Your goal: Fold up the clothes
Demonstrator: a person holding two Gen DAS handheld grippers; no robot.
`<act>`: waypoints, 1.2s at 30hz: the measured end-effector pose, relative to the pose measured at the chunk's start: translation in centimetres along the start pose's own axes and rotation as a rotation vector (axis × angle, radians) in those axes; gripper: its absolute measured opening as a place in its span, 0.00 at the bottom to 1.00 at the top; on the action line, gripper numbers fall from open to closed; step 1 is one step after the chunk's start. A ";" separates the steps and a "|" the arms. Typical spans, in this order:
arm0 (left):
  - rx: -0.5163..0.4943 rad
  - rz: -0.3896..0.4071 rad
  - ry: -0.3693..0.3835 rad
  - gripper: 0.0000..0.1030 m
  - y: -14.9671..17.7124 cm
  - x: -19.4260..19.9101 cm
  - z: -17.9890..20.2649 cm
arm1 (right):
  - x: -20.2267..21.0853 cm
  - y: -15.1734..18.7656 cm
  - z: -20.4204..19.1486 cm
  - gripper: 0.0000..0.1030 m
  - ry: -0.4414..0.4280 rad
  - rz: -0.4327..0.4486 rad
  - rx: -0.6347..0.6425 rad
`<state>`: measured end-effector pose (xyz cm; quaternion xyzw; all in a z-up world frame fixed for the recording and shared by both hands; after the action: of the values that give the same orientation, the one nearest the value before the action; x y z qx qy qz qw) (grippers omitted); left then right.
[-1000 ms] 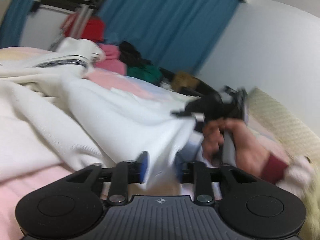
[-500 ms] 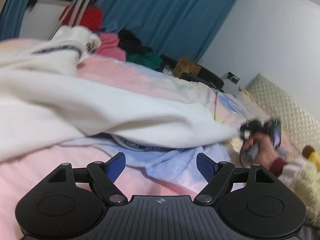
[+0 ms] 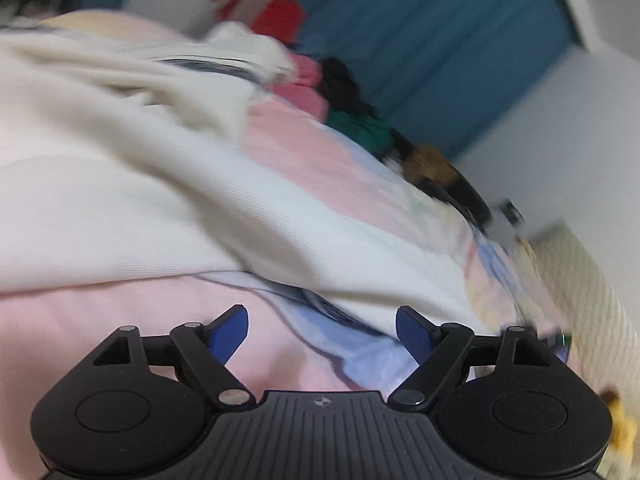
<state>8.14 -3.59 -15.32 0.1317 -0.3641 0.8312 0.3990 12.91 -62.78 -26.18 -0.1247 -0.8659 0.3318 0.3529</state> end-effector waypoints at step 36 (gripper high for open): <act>0.786 0.405 -0.269 0.08 -12.8 20.2 -18.8 | 0.7 2.9 -1.4 0.10 -0.113 -0.167 -0.192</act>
<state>6.13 26.54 -11.81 0.3058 -0.0881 0.9430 0.0975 13.36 -59.61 -27.01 -0.0665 -0.9197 0.2232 0.3162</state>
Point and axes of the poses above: each gripper's, at about its wrist camera, not at the fingertips, and x roughly against the way its jaws point, z to its right, y to its underside, the point moved 4 cm from there along -x, roughly the way its jaws point, and after that the axes turned 6 degrees about x, right-handed, at the moved point
